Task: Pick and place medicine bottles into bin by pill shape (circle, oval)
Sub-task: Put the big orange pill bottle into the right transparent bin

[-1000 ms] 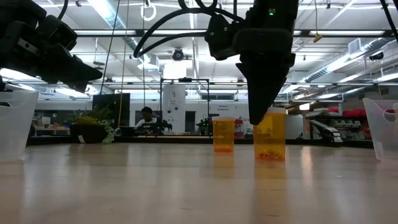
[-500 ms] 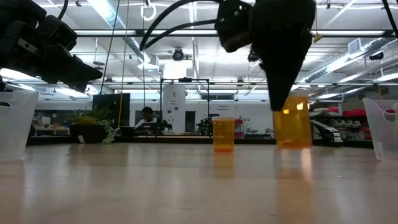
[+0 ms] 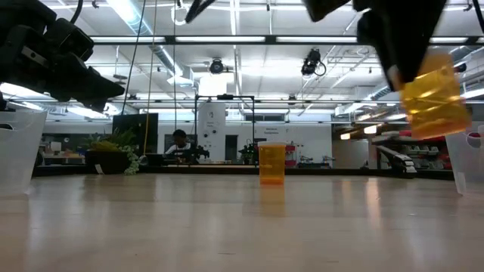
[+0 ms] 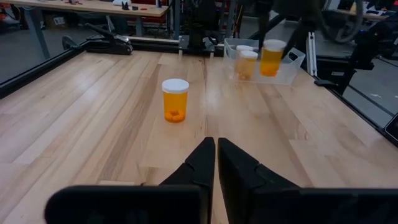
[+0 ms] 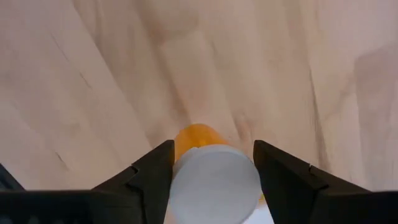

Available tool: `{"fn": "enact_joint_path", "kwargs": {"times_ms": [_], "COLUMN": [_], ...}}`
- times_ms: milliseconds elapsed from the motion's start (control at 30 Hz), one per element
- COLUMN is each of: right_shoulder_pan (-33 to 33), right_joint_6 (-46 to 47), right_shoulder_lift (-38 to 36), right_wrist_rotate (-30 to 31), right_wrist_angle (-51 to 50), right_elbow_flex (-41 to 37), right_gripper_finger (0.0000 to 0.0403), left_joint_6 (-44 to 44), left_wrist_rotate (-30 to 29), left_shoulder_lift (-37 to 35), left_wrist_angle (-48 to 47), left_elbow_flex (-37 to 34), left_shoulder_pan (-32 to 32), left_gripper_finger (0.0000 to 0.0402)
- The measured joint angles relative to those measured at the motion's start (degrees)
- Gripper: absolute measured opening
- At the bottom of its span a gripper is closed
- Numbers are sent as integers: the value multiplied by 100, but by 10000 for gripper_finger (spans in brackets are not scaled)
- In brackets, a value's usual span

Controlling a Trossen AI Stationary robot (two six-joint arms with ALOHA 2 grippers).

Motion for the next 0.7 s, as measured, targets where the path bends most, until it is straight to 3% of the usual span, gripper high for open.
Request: {"fn": "enact_joint_path", "kwargs": {"times_ms": [333, 700], "right_shoulder_pan": [575, 1135], "right_joint_6": [786, 1813], "right_shoulder_lift": [-25, -437], "right_wrist_rotate": [-595, -317], "right_wrist_angle": [-129, -323], "right_elbow_flex": [-2, -6], "right_gripper_finger": [219, 219], "left_joint_6": [0, -1], "left_wrist_rotate": [-1, 0], "left_shoulder_lift": [0, 0], "left_wrist_angle": [-2, -4], "left_elbow_flex": [1, 0], "left_shoulder_pan": [0, 0], "left_gripper_finger": [35, 23]}}
